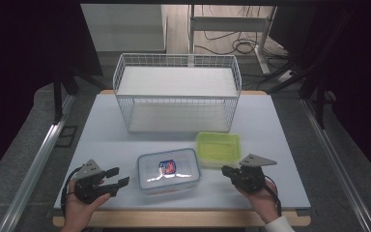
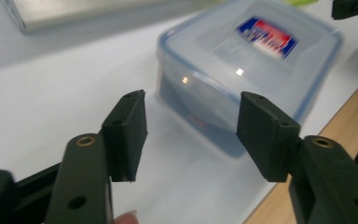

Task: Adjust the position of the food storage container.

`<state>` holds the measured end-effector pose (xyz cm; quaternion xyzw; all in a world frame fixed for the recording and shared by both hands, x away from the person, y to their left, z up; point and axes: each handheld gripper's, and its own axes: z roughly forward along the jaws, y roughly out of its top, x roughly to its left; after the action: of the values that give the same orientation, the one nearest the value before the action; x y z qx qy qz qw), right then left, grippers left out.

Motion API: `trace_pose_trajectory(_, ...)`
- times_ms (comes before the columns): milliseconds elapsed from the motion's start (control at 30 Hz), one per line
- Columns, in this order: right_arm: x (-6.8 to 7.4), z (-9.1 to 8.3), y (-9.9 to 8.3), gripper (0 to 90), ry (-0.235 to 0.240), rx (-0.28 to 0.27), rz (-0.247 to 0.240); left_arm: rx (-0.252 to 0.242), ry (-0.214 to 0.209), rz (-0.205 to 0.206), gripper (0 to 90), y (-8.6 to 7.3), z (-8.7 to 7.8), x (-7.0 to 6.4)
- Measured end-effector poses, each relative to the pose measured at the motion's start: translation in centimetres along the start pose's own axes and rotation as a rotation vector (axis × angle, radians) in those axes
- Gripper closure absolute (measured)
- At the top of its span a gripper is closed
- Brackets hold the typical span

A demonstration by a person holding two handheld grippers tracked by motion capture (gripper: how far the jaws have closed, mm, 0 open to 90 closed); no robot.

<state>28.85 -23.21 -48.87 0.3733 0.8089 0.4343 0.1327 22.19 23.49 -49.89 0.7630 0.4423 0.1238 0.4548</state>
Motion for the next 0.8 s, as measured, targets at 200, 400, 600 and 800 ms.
trace_pose_trajectory(200,2.3,3.2,0.7,88.5,0.048,0.062,-0.064,0.029,0.012,-0.01,38.3,-0.4,0.7,0.7)
trace_pose_trajectory(400,3.1,5.2,1.3,89.1,0.047,0.092,-0.094,0.021,0.035,-0.016,32.6,-0.5,0.4,1.1)
trace_pose_trajectory(600,3.5,5.8,1.0,89.3,0.06,0.114,-0.109,0.017,0.045,-0.026,31.0,-0.6,0.2,1.6)
trace_pose_trajectory(800,4.2,5.8,0.7,89.4,0.081,0.12,-0.162,0.012,0.041,-0.017,28.9,-0.5,0.0,1.6)
